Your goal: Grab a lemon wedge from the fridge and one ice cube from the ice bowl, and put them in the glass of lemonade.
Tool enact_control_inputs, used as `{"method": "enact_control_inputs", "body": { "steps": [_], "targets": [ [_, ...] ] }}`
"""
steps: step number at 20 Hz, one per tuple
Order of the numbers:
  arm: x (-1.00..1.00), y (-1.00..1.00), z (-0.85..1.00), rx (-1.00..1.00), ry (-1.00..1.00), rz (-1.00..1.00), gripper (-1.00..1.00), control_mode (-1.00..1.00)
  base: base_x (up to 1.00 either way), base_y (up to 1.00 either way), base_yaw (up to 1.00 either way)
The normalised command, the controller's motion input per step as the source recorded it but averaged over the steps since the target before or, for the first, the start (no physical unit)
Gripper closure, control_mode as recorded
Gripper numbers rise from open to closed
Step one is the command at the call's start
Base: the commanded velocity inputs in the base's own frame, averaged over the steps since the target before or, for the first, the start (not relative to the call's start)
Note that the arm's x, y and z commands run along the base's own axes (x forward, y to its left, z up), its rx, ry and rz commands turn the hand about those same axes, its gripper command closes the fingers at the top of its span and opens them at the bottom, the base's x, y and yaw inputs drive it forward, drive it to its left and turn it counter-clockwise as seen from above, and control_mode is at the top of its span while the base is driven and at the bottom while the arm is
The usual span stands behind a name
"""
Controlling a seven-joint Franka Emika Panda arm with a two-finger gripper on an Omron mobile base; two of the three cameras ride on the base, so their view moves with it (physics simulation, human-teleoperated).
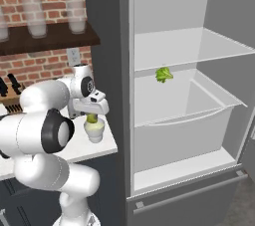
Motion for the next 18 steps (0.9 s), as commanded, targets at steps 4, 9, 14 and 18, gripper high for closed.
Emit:
{"method": "enact_control_inputs", "body": {
  "steps": [4,9,14,18],
  "targets": [
    [-0.15,-0.01,0.02,0.0,-0.1,0.0,1.0,-1.0,0.0,0.0,0.0],
    [0.0,0.0,0.43,0.0,-0.08,0.0,1.0,-1.0,0.0,0.0,0.0],
    [-0.06,0.0,0.32,0.0,-0.05,0.0,1.0,-1.0,0.0,0.0,0.0],
    [0.04,0.0,0.0,0.01,-0.02,0.0,1.0,-1.0,0.0,0.0,0.0]
  ]
}}
